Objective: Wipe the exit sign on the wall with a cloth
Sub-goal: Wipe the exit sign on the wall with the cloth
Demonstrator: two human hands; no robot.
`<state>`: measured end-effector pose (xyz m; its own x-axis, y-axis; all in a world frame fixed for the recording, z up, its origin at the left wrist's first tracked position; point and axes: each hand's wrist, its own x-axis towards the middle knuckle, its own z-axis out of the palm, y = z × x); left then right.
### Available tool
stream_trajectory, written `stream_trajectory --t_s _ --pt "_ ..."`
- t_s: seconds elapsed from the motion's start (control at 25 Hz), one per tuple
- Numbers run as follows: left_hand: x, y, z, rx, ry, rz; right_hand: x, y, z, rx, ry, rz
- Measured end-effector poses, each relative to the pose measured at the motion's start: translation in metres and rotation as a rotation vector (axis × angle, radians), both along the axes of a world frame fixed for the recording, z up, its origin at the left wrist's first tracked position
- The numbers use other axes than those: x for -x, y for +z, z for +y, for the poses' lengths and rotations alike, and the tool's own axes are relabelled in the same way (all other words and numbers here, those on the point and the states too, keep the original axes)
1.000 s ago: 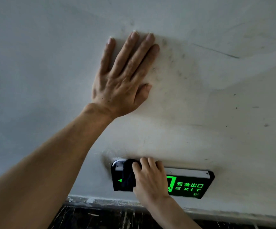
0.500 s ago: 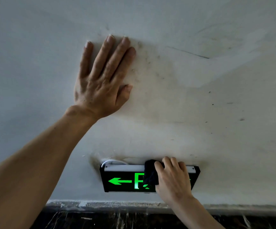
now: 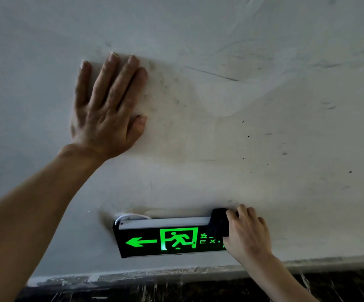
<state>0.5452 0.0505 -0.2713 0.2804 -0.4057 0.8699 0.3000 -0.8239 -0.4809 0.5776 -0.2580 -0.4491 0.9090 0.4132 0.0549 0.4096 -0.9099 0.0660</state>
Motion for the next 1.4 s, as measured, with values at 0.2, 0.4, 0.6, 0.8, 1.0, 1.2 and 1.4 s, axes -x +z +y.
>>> stream_trajectory --t_s 0.2,0.4,0.6,0.8,1.0,1.2,1.4 --pt "0.001 -0.001 -0.002 0.010 -0.002 0.005 0.000 0.010 -0.003 -0.306 -0.191 0.185" --pt "0.001 0.000 0.000 0.006 0.008 0.005 0.017 -0.019 -0.052 -0.282 -0.318 0.630" --pt "0.001 0.000 -0.003 0.011 0.010 0.011 0.012 -0.038 -0.080 -0.912 -0.637 0.676" --pt "0.002 -0.001 -0.003 0.021 0.006 0.027 -0.002 -0.037 -0.052 -1.345 -0.516 0.321" --pt "-0.001 0.000 -0.002 0.008 0.018 0.017 -0.007 -0.050 -0.027 -1.336 -0.371 0.213" --pt "-0.002 0.000 0.000 -0.005 0.013 0.002 -0.001 -0.062 -0.022 -1.219 -0.315 0.088" --pt "-0.001 0.000 -0.001 -0.006 0.019 0.003 -0.001 -0.070 -0.020 -1.218 -0.361 0.018"
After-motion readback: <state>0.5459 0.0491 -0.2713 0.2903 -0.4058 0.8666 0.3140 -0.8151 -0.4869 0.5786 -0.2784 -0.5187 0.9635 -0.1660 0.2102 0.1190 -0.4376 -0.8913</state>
